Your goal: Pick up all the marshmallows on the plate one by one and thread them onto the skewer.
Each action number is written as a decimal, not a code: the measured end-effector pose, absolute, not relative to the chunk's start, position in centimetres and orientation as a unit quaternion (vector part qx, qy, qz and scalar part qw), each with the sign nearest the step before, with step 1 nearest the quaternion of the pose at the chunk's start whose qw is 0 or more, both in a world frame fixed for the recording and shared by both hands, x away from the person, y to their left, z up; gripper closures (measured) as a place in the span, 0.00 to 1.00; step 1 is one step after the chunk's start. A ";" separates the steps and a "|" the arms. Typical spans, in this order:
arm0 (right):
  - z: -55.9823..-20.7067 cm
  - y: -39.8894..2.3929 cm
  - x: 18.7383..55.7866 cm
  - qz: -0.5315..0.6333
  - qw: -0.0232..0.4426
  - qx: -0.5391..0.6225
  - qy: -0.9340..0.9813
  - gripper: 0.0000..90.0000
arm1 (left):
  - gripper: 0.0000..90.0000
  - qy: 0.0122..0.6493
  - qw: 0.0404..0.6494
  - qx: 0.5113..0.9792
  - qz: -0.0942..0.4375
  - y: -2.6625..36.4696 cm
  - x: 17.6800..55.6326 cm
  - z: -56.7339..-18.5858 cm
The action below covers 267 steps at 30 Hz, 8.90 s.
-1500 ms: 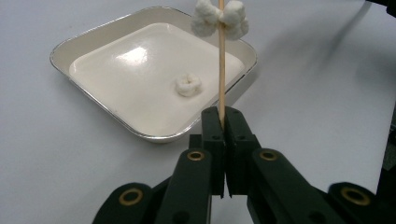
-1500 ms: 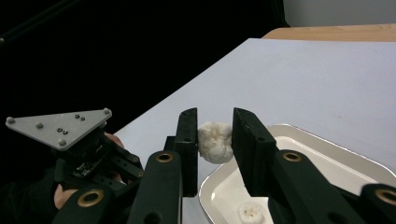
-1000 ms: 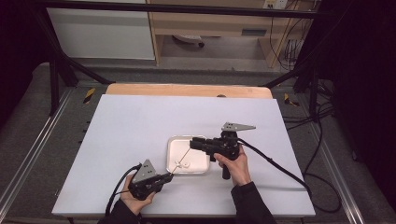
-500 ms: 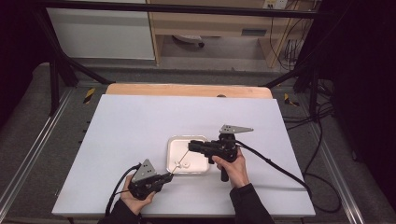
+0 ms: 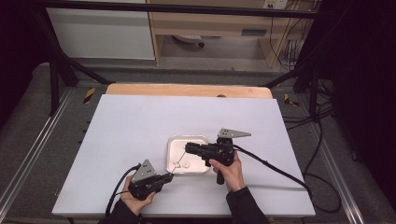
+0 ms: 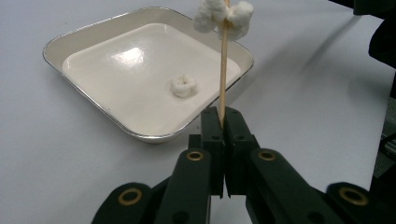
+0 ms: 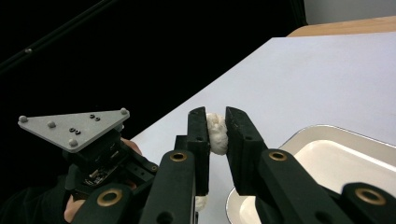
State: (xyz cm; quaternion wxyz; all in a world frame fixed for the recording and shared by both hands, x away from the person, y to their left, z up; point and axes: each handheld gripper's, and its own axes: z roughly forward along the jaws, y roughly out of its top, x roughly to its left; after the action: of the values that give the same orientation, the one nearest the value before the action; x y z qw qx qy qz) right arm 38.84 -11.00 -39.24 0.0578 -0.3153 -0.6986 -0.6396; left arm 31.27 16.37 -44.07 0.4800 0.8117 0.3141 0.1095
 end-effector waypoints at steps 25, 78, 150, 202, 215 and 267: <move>-40.4 -10.2 37.9 -0.635 0.065 -0.309 -0.705 0.89 | 0.98 0.309 0.485 0.811 0.105 16.0 31.2 -44.2; -43.5 -8.6 40.3 -0.431 -0.080 -0.319 -0.841 0.16 | 0.98 0.334 0.467 0.811 0.115 16.9 31.9 -44.0; -41.8 -10.4 39.4 -0.469 -0.080 -0.288 -0.831 0.80 | 0.98 0.329 0.462 0.816 0.115 16.7 31.8 -44.0; -36.2 -13.4 38.9 -0.590 -0.035 -0.291 -0.752 0.82 | 0.98 0.316 0.461 0.821 0.117 16.3 31.6 -44.0; -36.4 -12.1 39.5 -0.601 0.008 -0.289 -0.745 0.82 | 0.98 0.313 0.463 0.821 0.118 16.3 31.5 -44.0; -37.8 -11.1 39.7 -0.602 0.060 -0.292 -0.741 0.83 | 0.98 0.299 0.449 0.832 0.129 16.1 31.4 -44.2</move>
State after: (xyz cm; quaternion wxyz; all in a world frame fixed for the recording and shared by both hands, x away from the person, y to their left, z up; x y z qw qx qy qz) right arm 39.75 -11.14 -37.76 0.0598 -0.2918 -0.7406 -0.6024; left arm 31.43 16.09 -44.15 0.4486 0.8323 0.2993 0.1285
